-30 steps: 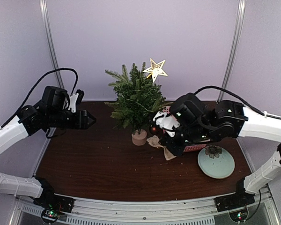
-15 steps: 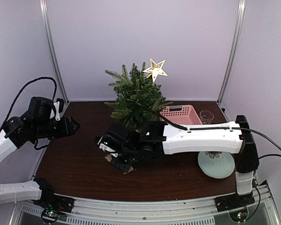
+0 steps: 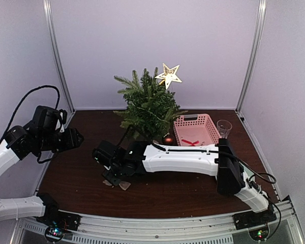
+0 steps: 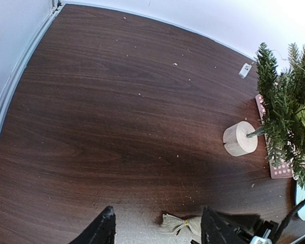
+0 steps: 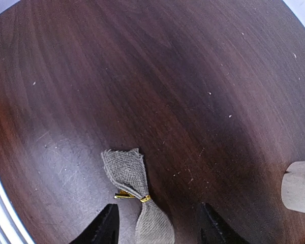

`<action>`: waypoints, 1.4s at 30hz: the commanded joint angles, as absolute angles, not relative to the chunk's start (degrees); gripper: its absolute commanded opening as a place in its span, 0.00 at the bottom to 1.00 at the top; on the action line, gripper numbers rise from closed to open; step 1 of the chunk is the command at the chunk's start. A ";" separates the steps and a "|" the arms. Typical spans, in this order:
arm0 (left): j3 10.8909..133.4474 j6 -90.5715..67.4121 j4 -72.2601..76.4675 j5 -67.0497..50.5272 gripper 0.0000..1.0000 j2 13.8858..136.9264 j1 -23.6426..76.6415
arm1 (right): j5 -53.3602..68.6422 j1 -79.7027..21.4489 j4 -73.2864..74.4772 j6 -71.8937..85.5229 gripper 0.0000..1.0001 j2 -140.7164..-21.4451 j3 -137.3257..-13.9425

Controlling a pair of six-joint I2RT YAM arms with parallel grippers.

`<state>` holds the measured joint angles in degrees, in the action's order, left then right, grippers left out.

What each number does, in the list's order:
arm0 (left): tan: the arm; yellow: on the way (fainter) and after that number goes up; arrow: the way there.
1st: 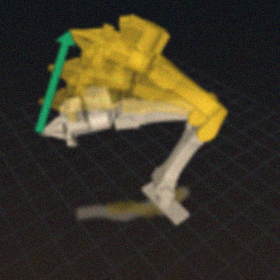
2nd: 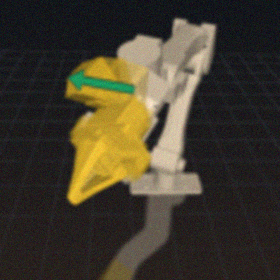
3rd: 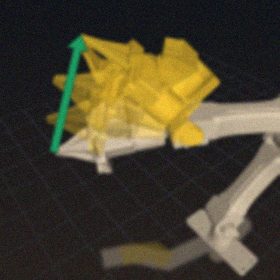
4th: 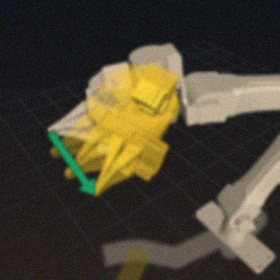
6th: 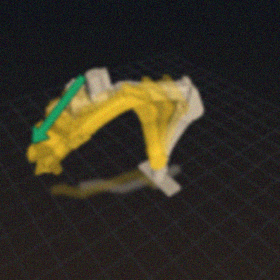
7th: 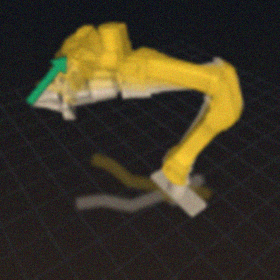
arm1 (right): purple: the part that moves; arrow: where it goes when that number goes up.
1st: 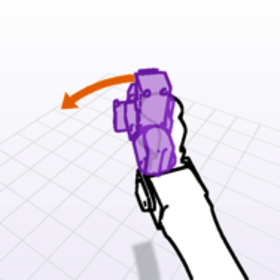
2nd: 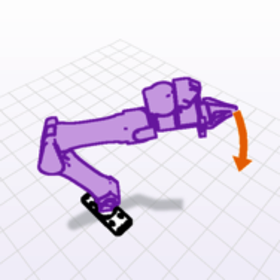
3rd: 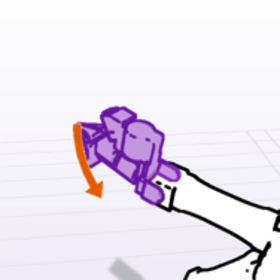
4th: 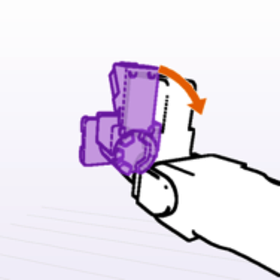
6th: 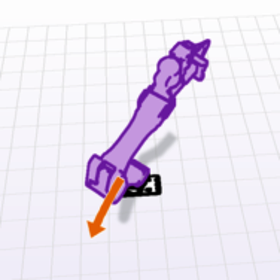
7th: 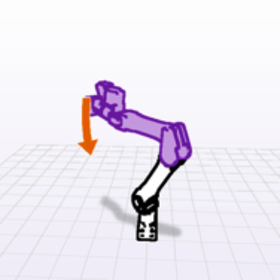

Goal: Decorate the small christmas tree

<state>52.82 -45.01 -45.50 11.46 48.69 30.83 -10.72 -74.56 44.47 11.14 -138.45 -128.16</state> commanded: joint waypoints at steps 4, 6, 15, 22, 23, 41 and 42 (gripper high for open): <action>52.91 -46.36 -45.80 9.81 0.57 49.84 30.28 | -9.51 -73.97 41.87 11.27 0.65 -130.30 -125.96; 52.37 -46.41 -46.11 7.23 0.57 50.16 30.32 | -8.04 -74.33 38.22 10.48 0.66 -124.81 -120.00; 41.64 -56.57 -42.46 -0.95 0.45 49.83 42.55 | -1.35 -74.56 33.88 5.92 0.72 -99.12 -92.96; 35.96 -66.72 -36.87 -3.59 0.27 59.66 52.30 | 3.55 -71.50 35.94 3.13 0.72 -85.39 -81.09; 35.42 -67.42 -35.48 -3.68 0.25 60.69 52.41 | 4.04 -70.64 36.43 3.30 0.72 -84.01 -80.15; 37.97 -66.09 -15.61 -0.88 0.12 84.50 44.77 | 7.91 -54.52 42.63 7.13 0.71 -70.73 -74.88; 39.11 -65.27 -15.11 -0.88 0.12 85.65 43.22 | 7.81 -54.32 42.92 7.12 0.71 -70.40 -74.76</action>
